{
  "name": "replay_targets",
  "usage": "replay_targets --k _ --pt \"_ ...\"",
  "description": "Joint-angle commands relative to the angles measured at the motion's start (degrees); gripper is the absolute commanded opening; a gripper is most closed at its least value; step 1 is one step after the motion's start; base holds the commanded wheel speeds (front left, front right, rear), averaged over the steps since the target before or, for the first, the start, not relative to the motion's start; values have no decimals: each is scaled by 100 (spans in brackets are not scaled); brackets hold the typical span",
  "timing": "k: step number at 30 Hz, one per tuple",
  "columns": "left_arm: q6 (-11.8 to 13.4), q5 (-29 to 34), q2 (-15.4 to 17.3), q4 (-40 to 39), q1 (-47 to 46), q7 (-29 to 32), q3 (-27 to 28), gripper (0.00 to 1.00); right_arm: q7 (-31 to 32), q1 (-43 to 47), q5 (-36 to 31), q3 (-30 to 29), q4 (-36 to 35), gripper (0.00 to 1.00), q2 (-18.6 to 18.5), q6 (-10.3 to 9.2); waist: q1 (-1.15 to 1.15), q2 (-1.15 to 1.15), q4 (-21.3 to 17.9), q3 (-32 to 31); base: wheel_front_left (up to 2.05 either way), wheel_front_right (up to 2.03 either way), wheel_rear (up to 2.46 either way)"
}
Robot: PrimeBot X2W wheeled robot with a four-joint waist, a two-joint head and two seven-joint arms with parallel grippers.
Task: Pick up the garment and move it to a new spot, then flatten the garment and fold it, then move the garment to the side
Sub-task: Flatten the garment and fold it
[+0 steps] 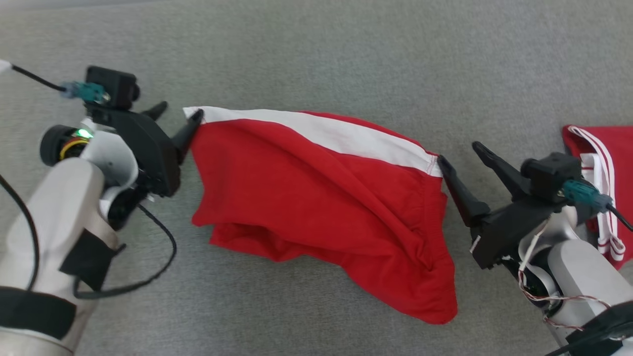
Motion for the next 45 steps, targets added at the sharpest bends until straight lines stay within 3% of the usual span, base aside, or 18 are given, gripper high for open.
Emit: replay_targets --k 1,8,9,10,11,22,31,32,33,45 --pt "2 -119 64 88 -86 49 -57 100 -30 -93 55 76 1 100 -43 -6 -2 -1 -182 187 0 0 0" --pt "1 -773 221 364 -370 203 -563 100 -149 -376 252 465 79 100 -173 -6 -2 -1 -253 324 0 0 0" --pt "1 -847 236 372 -383 183 -627 45 -174 -405 306 520 78 53 -191 -6 -2 -1 -246 328 0 0 0" --pt "0 -903 257 374 -414 146 -683 0 -215 -444 343 557 68 30 -207 -6 -2 -1 -237 331 0 0 0" --pt "0 -945 277 371 -449 110 -726 0 -229 -464 391 591 78 0 -227 -6 -2 -1 -229 333 0 0 0" --pt "1 -1324 480 141 -715 -260 -1155 0 -643 -597 586 485 120 0 -459 -6 -2 -1 -99 201 0 0 0" --pt "1 -1587 578 156 -603 -374 -1378 0 -1132 -366 175 -313 -100 0 -252 -6 -2 -1 -120 -27 0 0 0" --pt "0 -1617 597 186 -555 -398 -1430 0 -1266 -245 -3 -572 -295 62 -132 -6 -2 -1 -153 -88 0 0 0" --pt "0 -1639 608 200 -539 -412 -1448 0 -1310 -164 -89 -681 -397 100 -73 -6 -2 -1 -174 -119 0 0 0" --pt "0 -1957 756 415 -240 -536 -1665 0 -1196 1401 -1065 -1530 -1699 100 626 -6 -2 -1 -401 -532 0 0 0"
